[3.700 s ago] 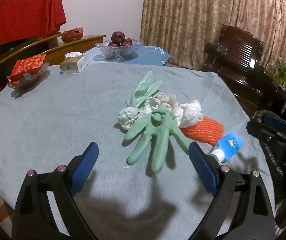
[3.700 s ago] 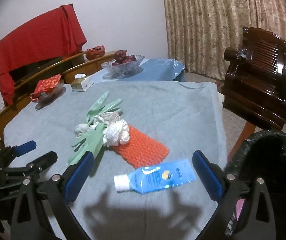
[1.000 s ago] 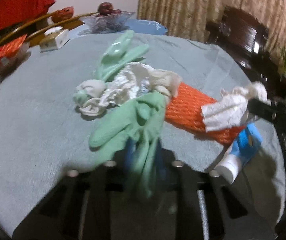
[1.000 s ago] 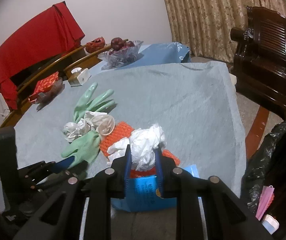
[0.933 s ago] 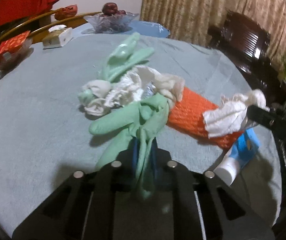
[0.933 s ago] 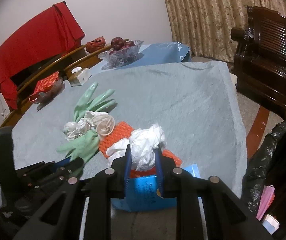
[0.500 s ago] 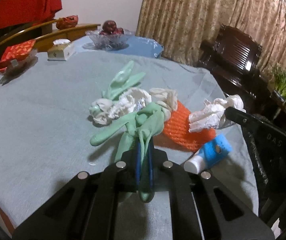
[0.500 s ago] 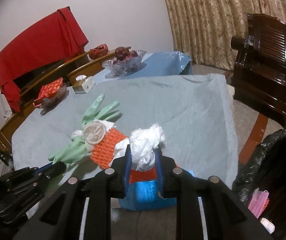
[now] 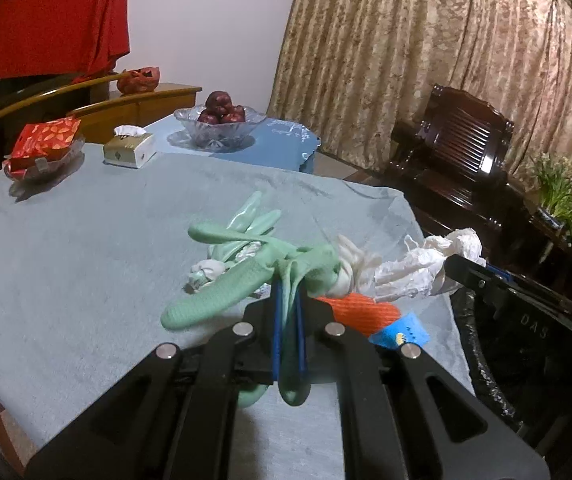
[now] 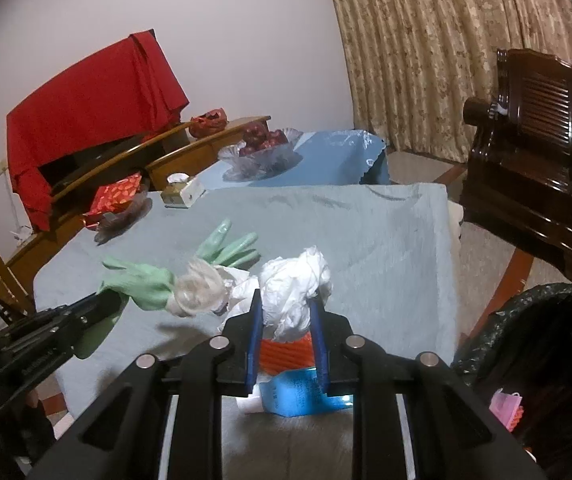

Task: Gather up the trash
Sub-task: 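Carry the glove and tissues over the bin and open both tools to drop them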

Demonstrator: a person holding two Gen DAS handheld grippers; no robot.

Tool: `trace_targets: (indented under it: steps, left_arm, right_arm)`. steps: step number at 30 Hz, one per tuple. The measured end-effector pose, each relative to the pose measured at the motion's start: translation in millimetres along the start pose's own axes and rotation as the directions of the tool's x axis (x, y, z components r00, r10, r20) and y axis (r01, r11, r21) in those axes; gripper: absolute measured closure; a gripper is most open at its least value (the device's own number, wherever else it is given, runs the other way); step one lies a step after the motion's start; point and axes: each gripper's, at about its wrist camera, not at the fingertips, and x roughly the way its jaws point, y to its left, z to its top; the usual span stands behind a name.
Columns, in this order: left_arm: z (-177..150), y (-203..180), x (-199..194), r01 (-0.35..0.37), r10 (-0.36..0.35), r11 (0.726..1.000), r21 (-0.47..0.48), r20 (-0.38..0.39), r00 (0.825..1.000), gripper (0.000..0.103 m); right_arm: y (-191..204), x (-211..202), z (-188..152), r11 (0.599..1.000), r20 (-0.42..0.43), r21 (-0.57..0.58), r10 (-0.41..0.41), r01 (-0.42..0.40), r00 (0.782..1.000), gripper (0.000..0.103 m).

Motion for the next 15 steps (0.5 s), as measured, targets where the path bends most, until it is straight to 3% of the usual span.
trace_targets:
  steps: [15]
  left_arm:
    - [3.8, -54.4, -12.6, 0.123, -0.124, 0.99, 0.069, 0.009, 0.992, 0.098]
  right_arm:
    - [-28.0, -59.0, -5.6, 0.997, 0.037, 0.028, -0.073, 0.072, 0.997, 0.081]
